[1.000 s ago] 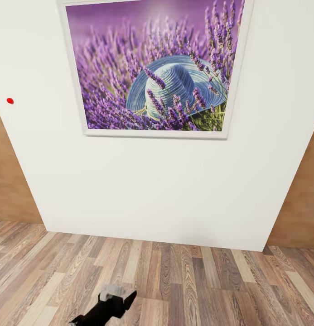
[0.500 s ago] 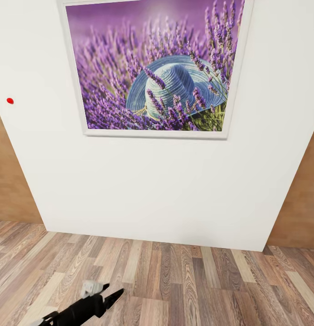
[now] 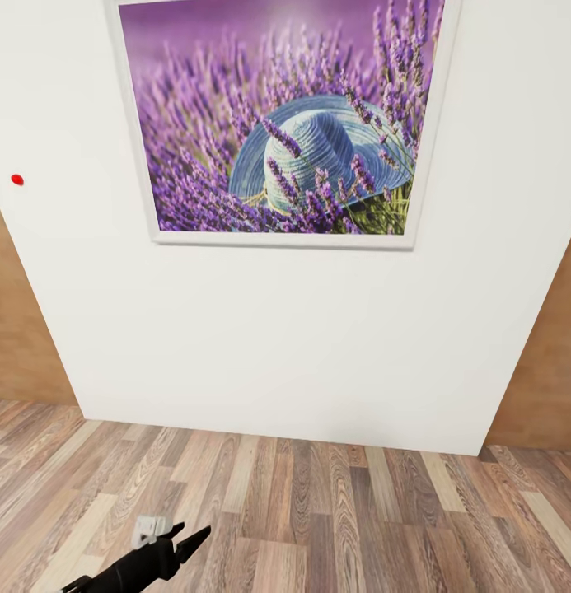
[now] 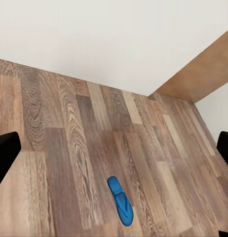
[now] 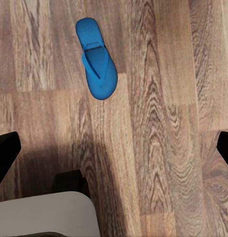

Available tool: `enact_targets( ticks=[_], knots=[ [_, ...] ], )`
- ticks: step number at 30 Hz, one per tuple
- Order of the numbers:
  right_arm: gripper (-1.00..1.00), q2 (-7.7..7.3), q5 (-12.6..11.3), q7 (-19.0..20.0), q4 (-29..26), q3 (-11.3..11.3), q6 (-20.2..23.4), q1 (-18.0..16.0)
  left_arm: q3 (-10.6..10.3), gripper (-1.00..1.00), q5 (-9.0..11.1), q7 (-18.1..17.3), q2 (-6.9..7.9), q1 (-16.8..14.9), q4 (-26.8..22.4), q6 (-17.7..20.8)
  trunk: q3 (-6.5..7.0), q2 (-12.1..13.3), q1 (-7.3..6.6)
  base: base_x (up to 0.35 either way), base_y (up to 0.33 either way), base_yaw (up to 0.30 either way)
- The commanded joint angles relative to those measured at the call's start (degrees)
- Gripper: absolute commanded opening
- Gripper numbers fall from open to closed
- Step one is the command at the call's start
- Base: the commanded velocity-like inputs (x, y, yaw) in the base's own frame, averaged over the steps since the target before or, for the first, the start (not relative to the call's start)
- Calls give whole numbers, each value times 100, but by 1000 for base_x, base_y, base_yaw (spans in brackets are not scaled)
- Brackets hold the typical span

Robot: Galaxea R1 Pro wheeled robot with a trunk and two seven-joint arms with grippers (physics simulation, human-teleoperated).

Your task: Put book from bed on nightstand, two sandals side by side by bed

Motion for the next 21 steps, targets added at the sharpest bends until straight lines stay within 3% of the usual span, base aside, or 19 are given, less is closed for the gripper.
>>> enact_targets(
  ticks=[1,9,13,18,19,20,21],
  knots=[
    [100,3,20,20,1,-32,-16,-4,4,100,40,-10,0,-4,9,52,-24,-45,22,0,0,0],
    [100,0,33,18,-82,-30,11,-4,-11,100,38,7,-5,-4,48,43,-168,-365,198,0,0,0],
    [100,4,57,-11,-650,-18,373,-9,-22,100,31,12,-13,-4,56,42,-240,-526,286,0,0,0],
    [100,-12,43,3,-1784,-15,1879,-208,-27,100,30,18,-16,-4,64,42,-330,-726,396,0,0,0],
    [100,-17,37,13,-2249,-15,2893,-462,-28,100,26,20,-17,-4,65,42,-348,-766,418,0,0,0],
    [100,-19,36,15,-2450,-15,3483,-655,-28,100,27,18,-17,-4,66,42,-365,-807,440,0,0,0],
    [100,-20,36,18,-2525,-15,3724,-757,-28,100,28,17,-17,-4,66,42,-383,-847,462,0,0,0]
  ],
)
